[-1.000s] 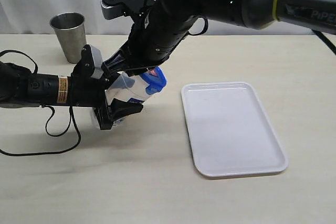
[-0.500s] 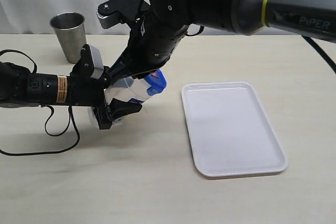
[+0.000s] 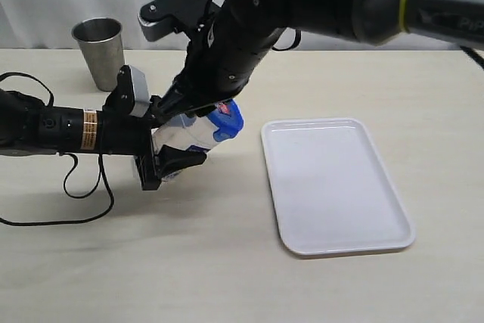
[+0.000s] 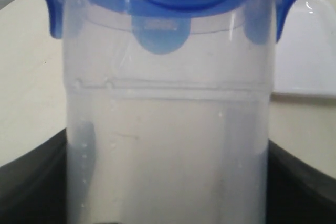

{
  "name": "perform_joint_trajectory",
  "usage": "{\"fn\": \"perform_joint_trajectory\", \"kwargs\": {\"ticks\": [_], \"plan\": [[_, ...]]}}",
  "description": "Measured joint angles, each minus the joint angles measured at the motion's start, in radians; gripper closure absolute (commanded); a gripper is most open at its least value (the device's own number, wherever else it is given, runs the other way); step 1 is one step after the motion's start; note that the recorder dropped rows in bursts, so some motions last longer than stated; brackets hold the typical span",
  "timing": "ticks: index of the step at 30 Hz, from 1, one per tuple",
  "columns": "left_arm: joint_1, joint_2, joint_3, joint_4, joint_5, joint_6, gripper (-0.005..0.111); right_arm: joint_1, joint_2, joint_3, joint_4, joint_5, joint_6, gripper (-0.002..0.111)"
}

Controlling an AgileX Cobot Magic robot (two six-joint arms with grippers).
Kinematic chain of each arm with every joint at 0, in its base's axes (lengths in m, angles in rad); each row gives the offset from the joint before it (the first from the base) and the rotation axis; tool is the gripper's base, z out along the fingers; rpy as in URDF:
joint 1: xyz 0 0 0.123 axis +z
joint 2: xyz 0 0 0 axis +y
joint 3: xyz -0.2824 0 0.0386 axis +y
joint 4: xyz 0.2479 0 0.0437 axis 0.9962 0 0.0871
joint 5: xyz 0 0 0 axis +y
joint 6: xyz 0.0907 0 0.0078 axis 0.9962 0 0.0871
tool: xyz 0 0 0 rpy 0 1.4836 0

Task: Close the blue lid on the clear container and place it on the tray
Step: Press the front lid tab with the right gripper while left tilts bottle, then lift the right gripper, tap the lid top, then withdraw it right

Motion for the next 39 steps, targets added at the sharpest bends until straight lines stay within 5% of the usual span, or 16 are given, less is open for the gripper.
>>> {"fn": "perform_joint_trajectory", "kwargs": {"ticks": [6,11,17,22,28,39], "plan": [[-0.002,0.01,0.0,-0.018,-0.081,0.002,0.107,0.004,-0.169,0.0,0.016,-0.01,-0.015,0.063],[-0.008,0.01,0.0,-0.074,-0.189,0.023,0.107,0.004,-0.324,0.022,-0.05,-0.008,-0.015,0.104],[-0.008,0.01,0.0,-0.208,-0.195,0.027,0.107,-0.005,-0.569,0.33,-0.212,-0.24,0.163,0.104],[-0.014,0.01,0.0,-0.176,-0.195,0.004,0.107,-0.223,-0.537,0.671,-0.085,-0.58,0.326,0.104],[-0.075,0.008,0.0,-0.146,-0.195,0.051,0.107,-0.318,-0.31,0.659,0.025,-0.661,0.315,0.104],[-0.089,0.008,0.0,-0.164,-0.195,0.078,0.107,-0.142,-0.247,0.523,0.033,-0.594,0.261,0.104]]}}
